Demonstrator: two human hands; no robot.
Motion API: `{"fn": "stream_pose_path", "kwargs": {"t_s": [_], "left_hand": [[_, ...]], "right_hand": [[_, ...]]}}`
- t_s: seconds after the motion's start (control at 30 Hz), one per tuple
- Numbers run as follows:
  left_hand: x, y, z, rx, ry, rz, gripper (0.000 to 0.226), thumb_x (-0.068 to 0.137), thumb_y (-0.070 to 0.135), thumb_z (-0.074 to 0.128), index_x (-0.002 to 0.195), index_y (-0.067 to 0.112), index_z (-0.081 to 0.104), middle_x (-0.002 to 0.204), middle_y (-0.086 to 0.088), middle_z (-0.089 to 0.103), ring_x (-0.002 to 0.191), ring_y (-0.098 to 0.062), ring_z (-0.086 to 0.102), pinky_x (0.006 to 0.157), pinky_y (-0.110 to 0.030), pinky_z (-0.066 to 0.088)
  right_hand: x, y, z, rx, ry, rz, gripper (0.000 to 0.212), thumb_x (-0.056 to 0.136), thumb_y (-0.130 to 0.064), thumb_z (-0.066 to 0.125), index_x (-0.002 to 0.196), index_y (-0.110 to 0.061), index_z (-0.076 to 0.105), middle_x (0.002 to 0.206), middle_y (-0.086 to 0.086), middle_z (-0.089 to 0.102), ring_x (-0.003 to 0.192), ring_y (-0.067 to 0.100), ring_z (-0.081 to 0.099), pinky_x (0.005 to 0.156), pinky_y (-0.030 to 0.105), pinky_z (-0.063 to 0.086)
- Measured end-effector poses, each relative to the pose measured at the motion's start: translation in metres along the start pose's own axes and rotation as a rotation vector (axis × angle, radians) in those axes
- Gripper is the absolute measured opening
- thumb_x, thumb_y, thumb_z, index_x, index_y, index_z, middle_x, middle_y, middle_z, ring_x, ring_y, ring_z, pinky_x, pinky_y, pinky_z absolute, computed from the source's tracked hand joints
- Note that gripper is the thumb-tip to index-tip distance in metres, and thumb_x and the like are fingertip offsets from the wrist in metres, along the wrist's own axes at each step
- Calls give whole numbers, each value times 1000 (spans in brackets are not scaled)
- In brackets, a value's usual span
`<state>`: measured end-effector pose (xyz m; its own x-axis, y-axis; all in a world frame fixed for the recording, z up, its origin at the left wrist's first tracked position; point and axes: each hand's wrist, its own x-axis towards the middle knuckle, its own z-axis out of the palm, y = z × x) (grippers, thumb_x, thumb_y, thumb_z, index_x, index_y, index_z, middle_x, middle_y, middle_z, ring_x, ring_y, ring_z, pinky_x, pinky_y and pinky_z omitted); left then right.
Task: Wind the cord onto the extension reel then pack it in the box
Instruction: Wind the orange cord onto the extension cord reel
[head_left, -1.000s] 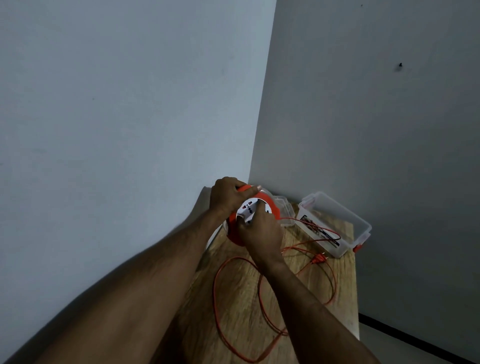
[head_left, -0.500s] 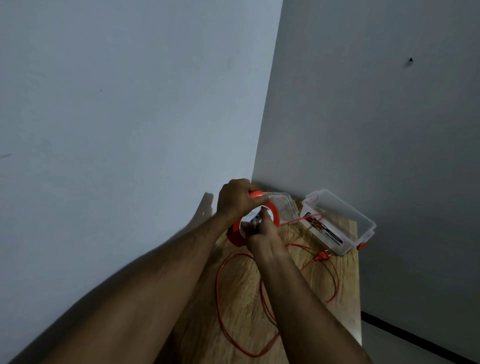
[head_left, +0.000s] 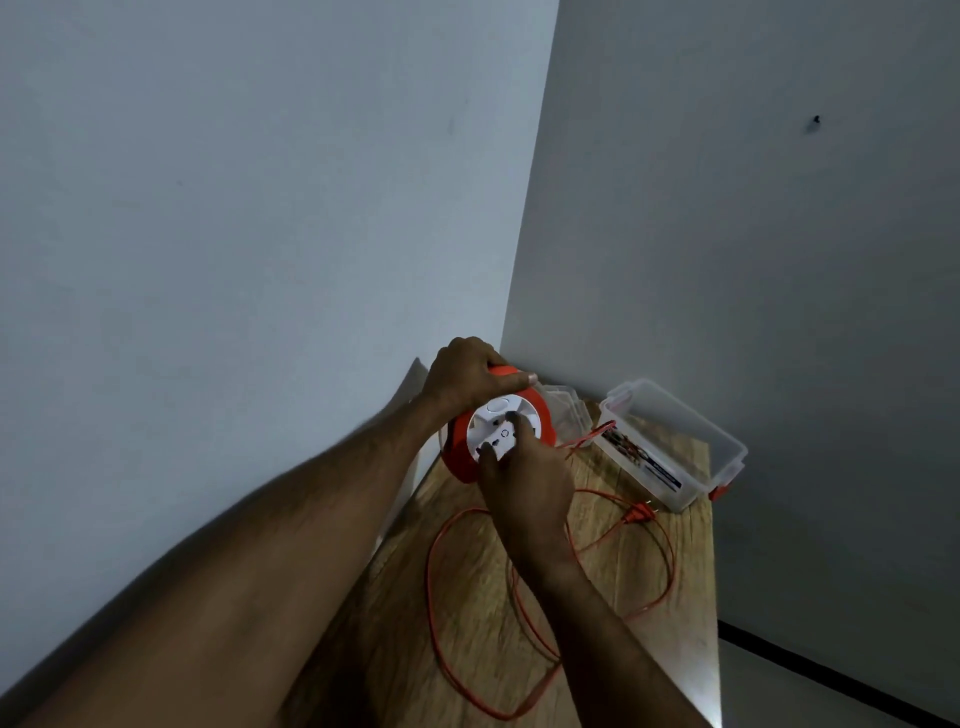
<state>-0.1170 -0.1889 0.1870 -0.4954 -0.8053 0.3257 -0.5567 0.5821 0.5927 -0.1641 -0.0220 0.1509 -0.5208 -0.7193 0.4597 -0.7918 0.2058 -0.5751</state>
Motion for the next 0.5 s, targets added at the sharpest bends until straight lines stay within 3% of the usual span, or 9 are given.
{"fn": "stream_pose_path", "kwargs": {"t_s": [0.13, 0.3, 0.43, 0.5], "left_hand": [[1, 3, 2, 11, -61, 23, 61, 73, 76, 66, 75, 15, 78, 72, 2, 73, 64, -12, 64, 62, -26, 51], [0, 0, -3, 34, -135, 12, 61, 69, 79, 66, 70, 20, 79, 64, 4, 70, 59, -12, 62, 60, -30, 49], [-2, 2, -3, -40, -147, 3, 55, 61, 87, 60, 47, 35, 65, 50, 17, 61, 48, -5, 56, 52, -23, 39], [-4, 6, -2, -47, -156, 32, 45, 61, 87, 62, 46, 44, 64, 51, 19, 60, 50, -2, 57, 52, -23, 39]], "right_hand": [[-2, 17, 8, -258, 11, -380, 63, 73, -26, 87, 130, -11, 63, 114, 13, 68, 104, 29, 64, 79, 42, 60], [11, 36, 2, -283, -137, -481, 80, 66, -21, 86, 137, -25, 49, 142, 14, 41, 129, 33, 46, 97, 51, 46], [14, 43, 2, -384, -148, -610, 82, 70, -34, 86, 141, -29, 46, 140, 14, 39, 126, 33, 49, 100, 52, 38], [15, 47, 4, -401, -127, -620, 79, 70, -42, 85, 140, -28, 50, 137, 13, 42, 125, 32, 51, 99, 51, 38]]}}
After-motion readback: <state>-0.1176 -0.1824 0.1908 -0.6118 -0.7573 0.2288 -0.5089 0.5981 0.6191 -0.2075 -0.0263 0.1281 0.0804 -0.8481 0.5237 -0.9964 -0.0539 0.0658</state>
